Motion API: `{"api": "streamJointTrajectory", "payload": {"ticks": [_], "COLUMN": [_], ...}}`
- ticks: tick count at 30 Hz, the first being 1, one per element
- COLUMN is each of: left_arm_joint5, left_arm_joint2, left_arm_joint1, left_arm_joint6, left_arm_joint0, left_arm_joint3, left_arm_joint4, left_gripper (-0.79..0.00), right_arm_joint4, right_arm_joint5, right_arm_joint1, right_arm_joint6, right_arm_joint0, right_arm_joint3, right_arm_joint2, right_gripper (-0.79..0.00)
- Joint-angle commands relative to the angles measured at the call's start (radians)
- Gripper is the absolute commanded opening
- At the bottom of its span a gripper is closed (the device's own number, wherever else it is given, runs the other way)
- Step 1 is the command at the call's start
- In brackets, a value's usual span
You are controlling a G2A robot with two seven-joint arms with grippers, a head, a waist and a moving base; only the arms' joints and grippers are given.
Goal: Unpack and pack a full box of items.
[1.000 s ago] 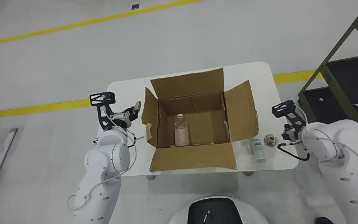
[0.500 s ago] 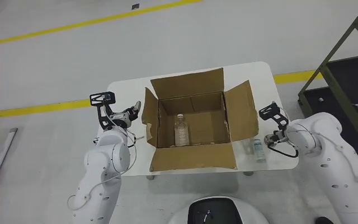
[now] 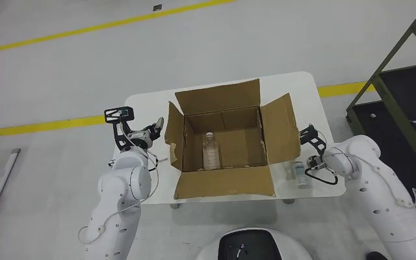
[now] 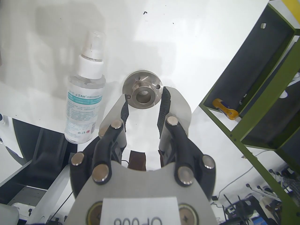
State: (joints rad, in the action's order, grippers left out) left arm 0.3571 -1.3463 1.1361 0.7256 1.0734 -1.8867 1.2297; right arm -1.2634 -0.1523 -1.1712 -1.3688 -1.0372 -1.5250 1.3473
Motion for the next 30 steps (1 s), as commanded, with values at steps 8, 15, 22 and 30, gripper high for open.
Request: {"api": "streamJointTrajectory", "payload": {"ticks": [8, 15, 22, 30], "left_arm_joint5": [0.0, 0.0, 0.0, 0.0], "left_arm_joint2": [0.0, 0.0, 0.0, 0.0], "left_arm_joint1": [0.0, 0.0, 0.0, 0.0], "left_arm_joint6": [0.0, 0.0, 0.0, 0.0], "left_arm_joint0": [0.0, 0.0, 0.0, 0.0], "left_arm_joint3": [0.0, 0.0, 0.0, 0.0], "left_arm_joint4": [0.0, 0.0, 0.0, 0.0], "left_gripper": [0.0, 0.0, 0.0, 0.0], "right_arm_joint4": [0.001, 0.001, 0.008, 0.018], "right_arm_joint5": [0.004, 0.005, 0.004, -0.004], "right_arm_joint1": [0.002, 0.002, 0.001, 0.002], "right_arm_joint6": [0.02, 0.037, 0.042, 0.049], "right_arm_joint0": [0.005, 0.017, 0.027, 0.032], "right_arm_joint3": [0.035, 0.063, 0.081, 0.103], "right_arm_joint2": [-0.002, -0.014, -0.029, -0.033], "right_gripper": [-0.449, -0.462, -0.514, -0.613]}}
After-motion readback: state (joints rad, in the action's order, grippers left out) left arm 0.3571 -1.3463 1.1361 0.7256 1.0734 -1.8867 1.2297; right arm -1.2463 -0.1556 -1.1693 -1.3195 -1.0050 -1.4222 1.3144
